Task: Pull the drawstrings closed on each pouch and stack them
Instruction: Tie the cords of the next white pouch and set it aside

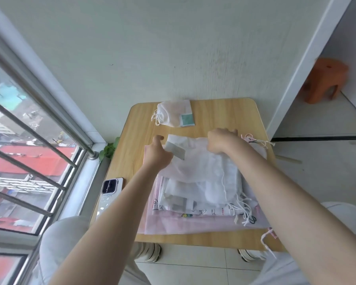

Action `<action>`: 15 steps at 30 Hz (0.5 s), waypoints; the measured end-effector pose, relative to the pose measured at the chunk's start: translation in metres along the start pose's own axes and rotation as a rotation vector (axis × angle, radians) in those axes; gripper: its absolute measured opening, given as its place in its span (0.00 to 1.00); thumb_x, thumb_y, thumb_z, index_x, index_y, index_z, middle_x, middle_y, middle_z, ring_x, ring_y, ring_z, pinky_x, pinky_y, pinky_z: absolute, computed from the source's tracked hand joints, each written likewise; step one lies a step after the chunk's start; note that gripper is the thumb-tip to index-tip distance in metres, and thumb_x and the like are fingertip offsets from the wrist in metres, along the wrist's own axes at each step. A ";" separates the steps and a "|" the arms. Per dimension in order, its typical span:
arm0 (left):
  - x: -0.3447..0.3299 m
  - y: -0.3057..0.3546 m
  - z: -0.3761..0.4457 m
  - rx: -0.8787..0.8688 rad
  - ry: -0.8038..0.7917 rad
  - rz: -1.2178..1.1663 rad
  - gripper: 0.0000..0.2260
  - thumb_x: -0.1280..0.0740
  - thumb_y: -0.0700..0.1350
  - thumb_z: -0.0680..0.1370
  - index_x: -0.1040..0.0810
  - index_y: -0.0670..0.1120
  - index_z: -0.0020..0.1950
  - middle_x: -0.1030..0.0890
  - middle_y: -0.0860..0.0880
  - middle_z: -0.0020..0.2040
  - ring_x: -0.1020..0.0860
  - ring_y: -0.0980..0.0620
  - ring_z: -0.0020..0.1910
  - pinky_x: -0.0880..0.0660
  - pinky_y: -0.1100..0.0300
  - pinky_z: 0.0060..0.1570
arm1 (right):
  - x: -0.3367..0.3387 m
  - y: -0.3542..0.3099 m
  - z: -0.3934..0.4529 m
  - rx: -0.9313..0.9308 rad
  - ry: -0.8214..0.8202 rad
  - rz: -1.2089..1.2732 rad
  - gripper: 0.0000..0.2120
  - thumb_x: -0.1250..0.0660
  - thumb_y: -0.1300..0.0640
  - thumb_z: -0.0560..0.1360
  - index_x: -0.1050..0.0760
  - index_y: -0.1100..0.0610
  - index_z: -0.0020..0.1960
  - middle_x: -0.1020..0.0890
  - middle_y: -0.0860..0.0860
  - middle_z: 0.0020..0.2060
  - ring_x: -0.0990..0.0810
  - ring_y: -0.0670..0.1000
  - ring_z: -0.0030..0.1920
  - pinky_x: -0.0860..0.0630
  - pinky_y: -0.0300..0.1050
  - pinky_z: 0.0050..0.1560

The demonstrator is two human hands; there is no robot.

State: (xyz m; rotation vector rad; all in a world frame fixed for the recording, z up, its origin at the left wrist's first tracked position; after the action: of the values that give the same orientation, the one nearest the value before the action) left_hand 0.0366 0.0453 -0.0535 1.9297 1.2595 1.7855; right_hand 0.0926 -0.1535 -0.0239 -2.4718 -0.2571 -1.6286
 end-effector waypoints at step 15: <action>0.020 -0.045 -0.037 0.041 -0.063 0.459 0.26 0.27 0.52 0.71 0.29 0.49 0.67 0.27 0.45 0.62 0.28 0.44 0.62 0.27 0.51 0.58 | -0.025 -0.017 -0.007 -0.108 0.098 -0.002 0.23 0.33 0.44 0.73 0.27 0.54 0.63 0.30 0.55 0.64 0.35 0.57 0.67 0.40 0.55 0.66</action>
State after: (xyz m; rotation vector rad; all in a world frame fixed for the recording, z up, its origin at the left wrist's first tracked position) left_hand -0.0179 0.0723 -0.0612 2.4286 0.8858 1.8830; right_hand 0.0729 -0.1400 -0.0439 -2.4587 -0.1623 -1.8036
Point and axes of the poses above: each hand's wrist, its own z-axis towards the middle knuckle, its own x-axis out of the back of the hand, y = z × x, the point moved 7 cm from there along z, towards the middle knuckle
